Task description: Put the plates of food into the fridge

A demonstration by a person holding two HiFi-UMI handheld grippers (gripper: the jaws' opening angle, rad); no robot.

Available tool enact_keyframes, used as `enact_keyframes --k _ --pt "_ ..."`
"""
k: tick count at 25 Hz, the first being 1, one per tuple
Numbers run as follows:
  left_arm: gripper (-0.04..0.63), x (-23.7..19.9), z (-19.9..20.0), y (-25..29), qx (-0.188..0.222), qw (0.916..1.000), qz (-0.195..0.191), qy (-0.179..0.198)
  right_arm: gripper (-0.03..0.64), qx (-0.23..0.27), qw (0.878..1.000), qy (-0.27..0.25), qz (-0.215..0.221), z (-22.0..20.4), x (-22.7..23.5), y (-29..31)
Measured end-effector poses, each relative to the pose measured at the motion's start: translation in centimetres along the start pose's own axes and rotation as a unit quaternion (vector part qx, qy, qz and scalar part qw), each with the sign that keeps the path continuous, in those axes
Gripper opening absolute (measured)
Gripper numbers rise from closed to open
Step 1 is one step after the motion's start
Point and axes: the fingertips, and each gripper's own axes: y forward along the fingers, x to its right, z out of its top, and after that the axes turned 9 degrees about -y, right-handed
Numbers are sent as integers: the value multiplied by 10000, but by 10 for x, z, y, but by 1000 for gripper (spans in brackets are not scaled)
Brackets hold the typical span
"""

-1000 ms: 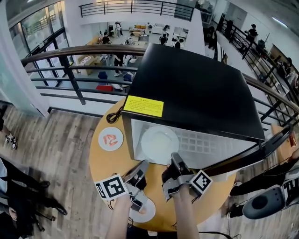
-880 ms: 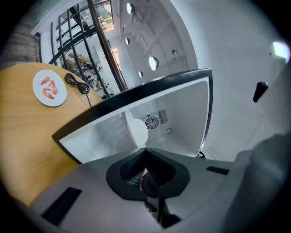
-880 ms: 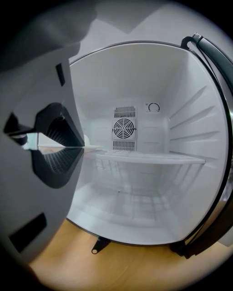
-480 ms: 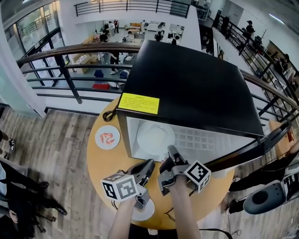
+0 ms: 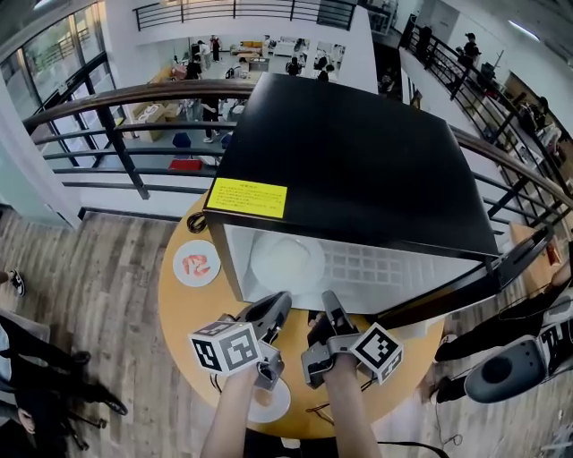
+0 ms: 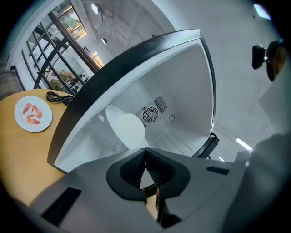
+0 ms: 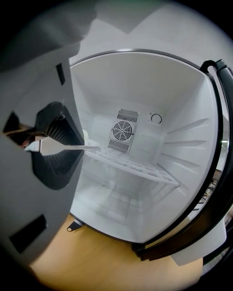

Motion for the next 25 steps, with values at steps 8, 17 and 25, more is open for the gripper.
enact_keyframes --k 8,17,25 --pt "6 -3 24 25 191 9995 165 194 34 54 9999 -145 40 8 -2 -13" --pt "6 3 23 15 342 9964 237 745 34 128 9990 -397 182 13 -7 -20" --pt "6 34 13 -42 1022 9536 736 2734 32 643 9509 -2950 674 3 -53 -45"
